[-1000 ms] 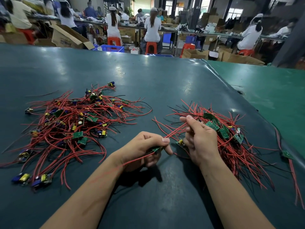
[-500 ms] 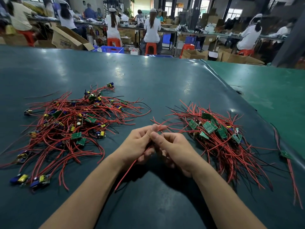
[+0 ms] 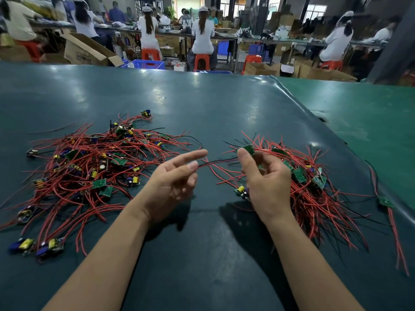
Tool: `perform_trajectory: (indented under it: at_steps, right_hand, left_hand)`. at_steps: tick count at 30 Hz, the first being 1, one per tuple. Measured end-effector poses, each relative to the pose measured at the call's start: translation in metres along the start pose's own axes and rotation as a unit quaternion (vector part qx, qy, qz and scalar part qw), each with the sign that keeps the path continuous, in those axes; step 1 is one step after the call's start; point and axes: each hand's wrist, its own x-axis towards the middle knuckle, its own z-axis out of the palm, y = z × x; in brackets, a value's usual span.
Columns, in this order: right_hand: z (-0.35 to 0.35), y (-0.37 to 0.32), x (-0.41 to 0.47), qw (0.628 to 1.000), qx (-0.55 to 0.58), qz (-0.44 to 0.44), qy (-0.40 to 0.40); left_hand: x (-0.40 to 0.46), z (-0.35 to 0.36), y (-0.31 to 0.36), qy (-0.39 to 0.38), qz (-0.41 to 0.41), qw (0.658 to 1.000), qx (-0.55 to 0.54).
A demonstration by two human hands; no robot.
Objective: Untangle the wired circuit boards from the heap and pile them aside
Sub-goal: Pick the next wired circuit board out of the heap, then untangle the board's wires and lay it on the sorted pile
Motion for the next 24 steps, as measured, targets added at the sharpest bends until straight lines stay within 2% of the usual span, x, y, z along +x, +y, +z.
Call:
perform_trajectory:
  at_steps: [3, 5, 8, 10, 12, 15, 16, 17, 19, 20, 24]
  right_hand:
    - [0.003, -0.002, -0.001, 0.994, 0.07, -0.008, 0.082]
    - [0.001, -0.004, 0.004, 0.973, 0.16, 0.007, 0.168]
    - [-0.007, -0.002, 0.011, 0.934, 0.224, 0.098, 0.261]
    - [-0.007, 0.001, 0.01, 0.921, 0.238, 0.161, 0.264]
    - [-0.005, 0.003, 0.009, 0.918, 0.241, 0.189, 0.252]
    - [-0.003, 0.003, 0.007, 0.936, 0.22, 0.174, 0.213]
    - [-0.001, 0.003, 0.007, 0.944, 0.211, 0.162, 0.193]
    - [0.001, 0.003, 0.006, 0.952, 0.203, 0.148, 0.172]
    - [0.004, 0.003, 0.003, 0.965, 0.189, 0.122, 0.134]
    - [0.006, 0.003, 0.0, 0.97, 0.182, 0.111, 0.117]
    - [0.012, 0.003, -0.006, 0.983, 0.15, 0.093, 0.06]
  left_hand:
    - [0.001, 0.001, 0.0, 0.054, 0.025, 0.998, -0.01]
    - [0.002, -0.001, 0.0, 0.099, 0.04, 0.994, -0.022]
    - [0.003, -0.002, 0.0, 0.124, 0.049, 0.991, -0.02]
    - [0.002, -0.001, -0.003, 0.128, 0.04, 0.991, 0.0]
    - [0.002, 0.0, -0.004, 0.135, 0.029, 0.99, 0.019]
    - [0.002, 0.001, -0.007, 0.169, 0.048, 0.984, 0.035]
    - [0.003, 0.001, -0.008, 0.201, 0.074, 0.974, 0.08]
    - [0.003, -0.001, -0.011, 0.241, 0.107, 0.949, 0.173]
    - [0.004, 0.0, -0.021, 0.293, 0.162, 0.85, 0.407]
    - [0.003, 0.003, -0.023, 0.297, 0.179, 0.803, 0.485]
    - [0.001, 0.001, -0.018, 0.353, 0.204, 0.648, 0.643]
